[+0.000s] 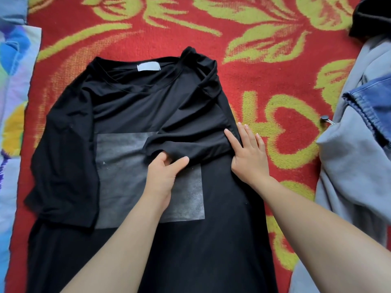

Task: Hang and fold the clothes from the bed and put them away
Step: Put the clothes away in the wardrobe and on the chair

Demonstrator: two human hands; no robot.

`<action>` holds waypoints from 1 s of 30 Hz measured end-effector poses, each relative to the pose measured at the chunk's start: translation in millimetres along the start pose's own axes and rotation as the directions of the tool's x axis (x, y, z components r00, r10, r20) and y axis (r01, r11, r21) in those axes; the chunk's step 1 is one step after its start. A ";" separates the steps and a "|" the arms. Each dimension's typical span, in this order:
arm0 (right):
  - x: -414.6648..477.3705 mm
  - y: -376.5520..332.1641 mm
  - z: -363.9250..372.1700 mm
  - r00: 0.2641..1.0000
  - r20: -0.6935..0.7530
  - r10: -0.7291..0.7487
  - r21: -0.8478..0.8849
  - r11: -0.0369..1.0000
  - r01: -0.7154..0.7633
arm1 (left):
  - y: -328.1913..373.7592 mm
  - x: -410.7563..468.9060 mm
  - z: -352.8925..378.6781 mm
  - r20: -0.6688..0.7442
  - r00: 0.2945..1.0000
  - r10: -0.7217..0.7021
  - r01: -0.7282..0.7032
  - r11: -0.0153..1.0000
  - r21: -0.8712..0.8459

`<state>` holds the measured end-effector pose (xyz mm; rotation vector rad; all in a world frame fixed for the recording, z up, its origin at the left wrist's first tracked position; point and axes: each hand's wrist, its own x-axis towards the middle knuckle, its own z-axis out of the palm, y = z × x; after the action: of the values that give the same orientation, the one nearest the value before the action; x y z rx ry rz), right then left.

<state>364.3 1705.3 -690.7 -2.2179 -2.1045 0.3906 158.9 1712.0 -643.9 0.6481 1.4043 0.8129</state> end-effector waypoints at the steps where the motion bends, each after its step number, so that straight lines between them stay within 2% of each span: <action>1: 0.2 -0.4 -0.1 1.000 0.003 0.000 -0.001 1.000 0.000 | -2.0 0.9 1.8 -0.021 0.999 0.041 -0.040 0.997 0.069; 4: 0.1 0.1 -0.9 1.000 0.007 0.000 0.002 1.000 0.000 | 2.5 7.5 7.2 -0.158 0.987 0.026 -0.012 0.996 0.086; 6: -0.2 0.4 -0.6 1.000 0.006 -0.002 0.001 1.000 0.002 | 1.3 10.1 7.7 -0.166 0.986 -0.031 0.040 0.998 0.049; 8: -0.1 0.1 -0.5 1.000 -0.005 -0.004 0.005 1.000 0.004 | -4.5 6.3 8.4 -0.159 0.984 -0.081 0.099 0.989 0.113; 10: -0.6 0.4 -1.4 1.000 -0.011 0.001 0.011 1.000 -0.001 | -14.7 -0.2 10.3 -0.188 0.963 -0.193 0.223 0.963 0.154; 13: 0.1 1.1 -4.4 1.000 0.023 -0.005 0.020 1.000 0.005 | -17.3 -5.9 11.7 -0.231 0.888 -0.398 0.428 0.898 0.098; 15: 1.2 1.0 -7.5 0.996 0.085 0.000 0.025 1.000 -0.002 | -9.0 -4.2 8.7 -0.229 0.854 -0.468 0.496 0.864 0.083; 17: 0.9 -2.4 -13.5 0.993 0.122 0.004 0.030 1.000 -0.007 | -0.5 -0.3 5.8 -0.254 0.872 -0.417 0.461 0.876 0.145; 19: -3.2 -11.0 -24.0 0.998 0.070 -0.002 0.043 0.999 -0.001 | 2.2 5.5 3.3 -0.316 0.918 -0.241 0.339 0.889 0.308; 21: -12.9 -28.0 -31.1 0.983 -0.055 -0.176 -0.002 0.984 0.176 | 4.3 7.8 -1.0 -0.398 0.913 -0.092 0.287 0.837 0.465; 22: -18.9 -36.9 -29.7 0.954 -0.077 -0.291 -0.050 0.956 0.288 | 4.4 10.3 -1.3 -0.425 0.902 -0.078 0.286 0.845 0.451; 24: -31.0 -57.1 -24.6 0.910 -0.011 -0.415 -0.073 0.908 0.413 | 7.3 12.6 -0.3 -0.471 0.877 -0.095 0.235 0.939 0.249; 26: -42.5 -73.4 -21.4 0.932 0.018 -0.363 -0.018 0.931 0.364 | 12.2 11.8 2.2 -0.514 0.849 -0.122 0.146 0.989 0.007; 27: -46.7 -78.5 -19.6 0.947 0.005 -0.322 0.022 0.947 0.322 | 14.0 9.5 2.5 -0.532 0.840 -0.107 0.100 0.994 -0.041; 28: -48.5 -82.3 -19.2 0.957 0.004 -0.292 0.060 0.955 0.291 | 15.3 6.4 1.8 -0.536 0.842 -0.051 0.055 0.998 -0.008; 30: -52.1 -89.3 -19.1 0.957 0.050 -0.285 0.055 0.958 0.282 | 16.9 -3.2 -3.0 -0.520 0.849 0.095 -0.007 0.986 0.168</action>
<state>279.6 1662.1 -645.6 -1.8607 -2.3706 0.4815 154.1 1719.0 -628.7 0.6102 1.9783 0.9728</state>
